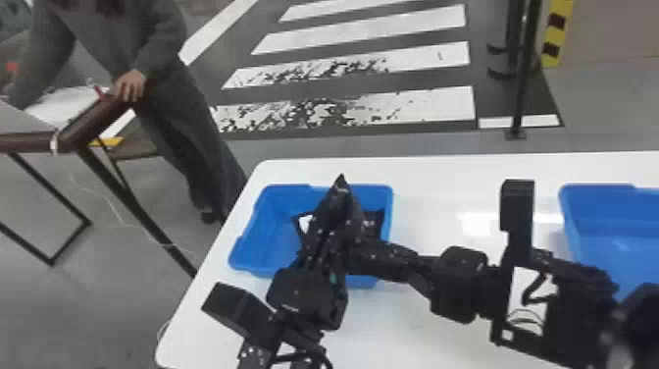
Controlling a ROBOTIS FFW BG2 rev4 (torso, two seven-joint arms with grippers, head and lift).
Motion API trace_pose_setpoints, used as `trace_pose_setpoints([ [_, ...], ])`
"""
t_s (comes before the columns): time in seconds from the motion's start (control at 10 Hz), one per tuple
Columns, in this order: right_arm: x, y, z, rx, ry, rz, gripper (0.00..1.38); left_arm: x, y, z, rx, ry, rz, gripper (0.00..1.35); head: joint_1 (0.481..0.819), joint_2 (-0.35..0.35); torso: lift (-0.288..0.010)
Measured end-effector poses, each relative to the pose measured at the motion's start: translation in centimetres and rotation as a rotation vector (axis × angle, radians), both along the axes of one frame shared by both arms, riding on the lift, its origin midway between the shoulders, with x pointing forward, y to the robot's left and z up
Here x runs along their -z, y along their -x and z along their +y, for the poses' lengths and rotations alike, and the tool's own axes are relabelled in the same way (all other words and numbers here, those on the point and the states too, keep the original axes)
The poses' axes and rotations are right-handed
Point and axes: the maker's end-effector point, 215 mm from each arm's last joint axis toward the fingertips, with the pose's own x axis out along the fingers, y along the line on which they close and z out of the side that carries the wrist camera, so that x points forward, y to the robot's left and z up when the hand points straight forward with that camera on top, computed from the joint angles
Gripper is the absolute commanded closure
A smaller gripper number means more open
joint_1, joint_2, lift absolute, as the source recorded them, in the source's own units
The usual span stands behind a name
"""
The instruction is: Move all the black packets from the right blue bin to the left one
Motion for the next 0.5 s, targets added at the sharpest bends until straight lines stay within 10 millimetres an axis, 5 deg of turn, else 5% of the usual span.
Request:
trace_pose_setpoints([
  [0.1,-0.3,-0.5,-0.2,0.015,-0.013,-0.01,0.0,-0.2,0.0,0.0,0.0,-0.001,-0.005,1.22,0.695,0.35,-0.14],
  [0.5,-0.4,-1.2,-0.8,0.049,-0.076,0.028,0.08,1.3,-1.8,2.0,-0.069,-0.069,-0.012,1.22,0.695,0.35,-0.14],
])
